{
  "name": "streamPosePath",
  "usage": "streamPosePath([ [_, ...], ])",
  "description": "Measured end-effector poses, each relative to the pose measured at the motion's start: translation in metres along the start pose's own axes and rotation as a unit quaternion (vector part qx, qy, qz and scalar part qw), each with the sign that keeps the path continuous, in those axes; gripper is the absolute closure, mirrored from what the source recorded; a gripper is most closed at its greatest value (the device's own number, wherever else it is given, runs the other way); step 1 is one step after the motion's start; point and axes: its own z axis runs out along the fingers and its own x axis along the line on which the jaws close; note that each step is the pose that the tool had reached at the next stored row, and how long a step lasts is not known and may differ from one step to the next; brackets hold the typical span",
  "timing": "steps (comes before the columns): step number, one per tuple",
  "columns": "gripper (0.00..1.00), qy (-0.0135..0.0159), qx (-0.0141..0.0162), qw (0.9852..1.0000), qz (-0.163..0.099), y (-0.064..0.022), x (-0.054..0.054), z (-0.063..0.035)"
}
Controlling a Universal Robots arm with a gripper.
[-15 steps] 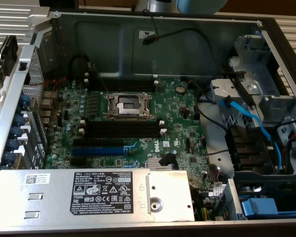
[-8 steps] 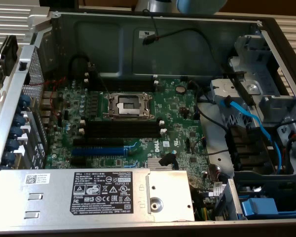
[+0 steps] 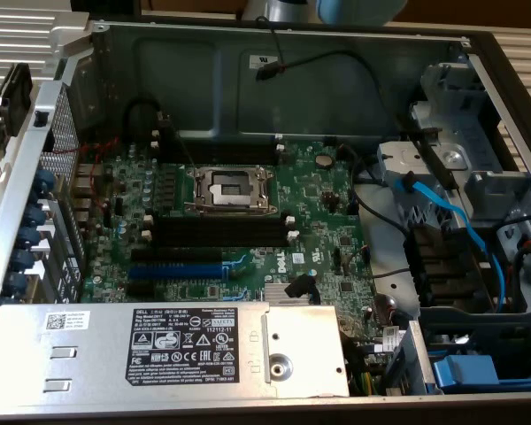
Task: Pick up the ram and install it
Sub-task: 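Pick up the ram and move it above insertion slot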
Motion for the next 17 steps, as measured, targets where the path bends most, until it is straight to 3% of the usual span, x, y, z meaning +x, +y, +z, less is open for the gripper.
streamPosePath([
  [11,0.9,0.0,0.0002,1.0,0.0,-0.0006,0.005,0.0199],
  [17,0.9,-0.0001,0.0003,1.0,0.0,-0.0032,0.027,0.0306],
])
